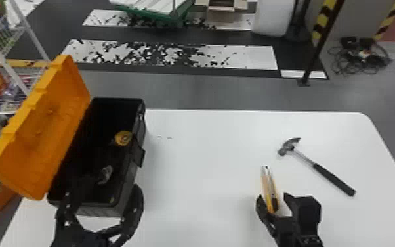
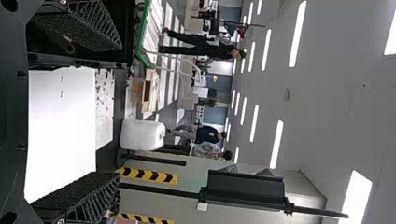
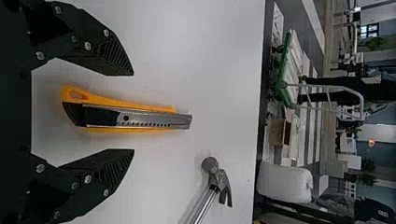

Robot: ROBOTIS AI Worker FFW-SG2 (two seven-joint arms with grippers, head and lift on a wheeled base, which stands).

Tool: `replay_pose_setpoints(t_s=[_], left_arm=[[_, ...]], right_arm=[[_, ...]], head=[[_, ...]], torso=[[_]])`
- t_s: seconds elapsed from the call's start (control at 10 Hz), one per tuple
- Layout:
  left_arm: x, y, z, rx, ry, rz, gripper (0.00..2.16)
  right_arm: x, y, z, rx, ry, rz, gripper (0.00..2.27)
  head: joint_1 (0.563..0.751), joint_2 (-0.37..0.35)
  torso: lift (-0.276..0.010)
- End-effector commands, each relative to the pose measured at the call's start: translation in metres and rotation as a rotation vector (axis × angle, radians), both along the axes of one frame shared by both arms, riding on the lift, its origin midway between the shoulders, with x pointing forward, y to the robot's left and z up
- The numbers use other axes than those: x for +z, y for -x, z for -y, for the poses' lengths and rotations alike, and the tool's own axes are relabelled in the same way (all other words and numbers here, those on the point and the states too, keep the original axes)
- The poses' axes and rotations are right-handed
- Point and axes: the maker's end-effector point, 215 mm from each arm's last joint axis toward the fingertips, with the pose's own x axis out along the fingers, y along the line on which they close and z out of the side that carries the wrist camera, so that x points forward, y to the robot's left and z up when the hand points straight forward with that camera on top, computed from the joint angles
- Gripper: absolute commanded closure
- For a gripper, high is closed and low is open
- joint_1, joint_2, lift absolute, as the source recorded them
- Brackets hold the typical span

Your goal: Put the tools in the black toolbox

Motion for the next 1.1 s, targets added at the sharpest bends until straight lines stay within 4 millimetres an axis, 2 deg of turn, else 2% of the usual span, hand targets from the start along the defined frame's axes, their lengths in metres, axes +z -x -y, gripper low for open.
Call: replay_pose_setpoints(t_s=[0.0, 0.2, 0.5, 0.7, 1.0], left_arm=[[0.0, 0.0, 0.0, 0.0, 0.0, 0.0, 0.03], [0.0, 0.0, 0.0, 0.0, 0.0, 0.0, 0.03], [0.0, 0.0, 0.0, 0.0, 0.0, 0.0, 0.03], [0.0, 0.0, 0.0, 0.0, 0.0, 0.0, 0.03], [0.002, -0.001, 0.0, 0.001, 0.001, 0.005, 0.03]], right_arm=[[-0.003, 0.0, 0.002, -0.004, 0.001, -0.007, 0.47], [-0.003, 0.001, 0.002, -0.003, 0.001, -0.008, 0.67], [-0.004, 0.001, 0.001, 0.006, 0.0, -0.011, 1.25], [-0.005, 0.003, 0.002, 0.006, 0.003, -0.015, 1.3], [0.009, -0.002, 0.005, -0.004, -0.01, 0.033, 1.3]], head=[[0.695, 0.027], [0.695, 0.024], [0.695, 0.025], [0.695, 0.025], [0.695, 0.019]], torso=[[-0.039], [-0.039], [-0.039], [-0.039], [-0.039]])
